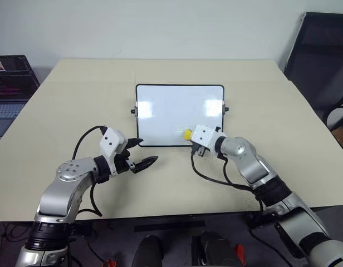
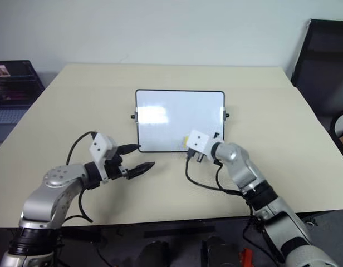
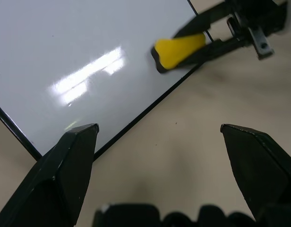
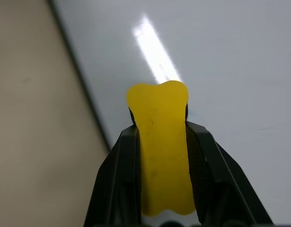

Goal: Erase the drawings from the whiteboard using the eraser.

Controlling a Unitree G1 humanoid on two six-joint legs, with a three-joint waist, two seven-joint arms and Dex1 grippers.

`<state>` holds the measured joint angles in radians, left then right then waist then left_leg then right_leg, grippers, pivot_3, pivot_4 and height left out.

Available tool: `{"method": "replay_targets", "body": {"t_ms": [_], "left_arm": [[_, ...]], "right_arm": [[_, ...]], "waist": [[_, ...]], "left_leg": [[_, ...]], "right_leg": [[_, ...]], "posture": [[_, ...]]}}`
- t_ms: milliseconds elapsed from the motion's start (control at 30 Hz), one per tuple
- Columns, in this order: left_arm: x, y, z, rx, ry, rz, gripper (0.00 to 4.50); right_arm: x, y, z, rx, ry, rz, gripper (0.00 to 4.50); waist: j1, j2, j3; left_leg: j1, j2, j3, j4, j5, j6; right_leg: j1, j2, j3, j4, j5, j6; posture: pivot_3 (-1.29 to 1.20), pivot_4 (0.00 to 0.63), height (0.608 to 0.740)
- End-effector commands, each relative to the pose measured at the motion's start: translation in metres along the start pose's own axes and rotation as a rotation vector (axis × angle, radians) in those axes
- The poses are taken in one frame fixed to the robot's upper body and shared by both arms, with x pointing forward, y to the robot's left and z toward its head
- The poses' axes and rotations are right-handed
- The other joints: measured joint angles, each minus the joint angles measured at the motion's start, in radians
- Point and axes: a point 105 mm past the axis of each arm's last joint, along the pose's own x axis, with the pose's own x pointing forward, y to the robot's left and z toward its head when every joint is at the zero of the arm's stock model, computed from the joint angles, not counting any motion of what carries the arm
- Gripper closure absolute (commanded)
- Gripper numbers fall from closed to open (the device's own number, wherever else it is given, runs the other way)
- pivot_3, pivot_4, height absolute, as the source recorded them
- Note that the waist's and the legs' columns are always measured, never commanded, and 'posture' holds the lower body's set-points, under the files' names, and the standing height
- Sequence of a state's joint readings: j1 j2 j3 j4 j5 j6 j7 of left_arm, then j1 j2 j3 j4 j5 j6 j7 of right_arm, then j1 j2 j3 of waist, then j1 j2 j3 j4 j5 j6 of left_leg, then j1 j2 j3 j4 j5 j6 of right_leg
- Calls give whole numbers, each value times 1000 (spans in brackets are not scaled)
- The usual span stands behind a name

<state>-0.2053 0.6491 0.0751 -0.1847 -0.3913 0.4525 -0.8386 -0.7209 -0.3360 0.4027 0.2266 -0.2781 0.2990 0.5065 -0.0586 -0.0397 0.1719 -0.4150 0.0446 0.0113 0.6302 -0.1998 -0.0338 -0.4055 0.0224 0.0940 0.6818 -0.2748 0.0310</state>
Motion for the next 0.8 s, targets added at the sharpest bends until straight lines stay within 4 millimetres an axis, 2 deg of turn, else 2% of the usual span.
{"method": "replay_targets", "body": {"t_ms": [33, 167, 300, 400, 633, 800], "left_arm": [[0, -3, 9, 28, -28, -7, 0], [0, -4, 7, 22, -29, -10, 0], [1, -5, 7, 18, -30, -11, 0], [1, -5, 7, 18, -31, -11, 0], [2, -6, 9, 19, -33, -14, 0], [4, -9, 13, 24, -41, -21, 0]], "right_arm": [[-6, -25, -10, 1, 40, -102, 3532], [-7, -13, -16, 7, 55, -43, 3532], [-11, 20, -22, -40, 75, 143, 3532], [-14, 29, -24, -56, 88, 176, 3532], [-11, 4, -9, -31, 32, 39, 3532], [-27, -15, 16, 162, -87, -58, 3533]], "waist": [[4, 0, 0], [4, 0, 0], [4, 0, 0], [2, -1, 0], [-1, -1, 0], [2, 0, 0]], "left_leg": [[0, 0, 0, 0, 0, 0], [-1, 0, 0, -1, 0, 0], [-1, 0, 0, -1, 0, 0], [0, 0, 0, -1, 0, 0], [0, 0, 0, -1, 0, 0], [-1, 0, 0, -1, 0, 0]], "right_leg": [[0, 0, 0, 0, 0, 0], [0, 0, 0, -1, 0, 0], [0, 0, 0, -1, 0, 0], [0, 0, 0, -1, 0, 0], [0, 0, 0, -1, 0, 0], [-1, 0, 0, -1, 0, 0]], "posture": [[0, 150, 740], [0, 150, 740], [0, 150, 740], [0, 150, 740], [0, 150, 740], [0, 150, 740]]}}
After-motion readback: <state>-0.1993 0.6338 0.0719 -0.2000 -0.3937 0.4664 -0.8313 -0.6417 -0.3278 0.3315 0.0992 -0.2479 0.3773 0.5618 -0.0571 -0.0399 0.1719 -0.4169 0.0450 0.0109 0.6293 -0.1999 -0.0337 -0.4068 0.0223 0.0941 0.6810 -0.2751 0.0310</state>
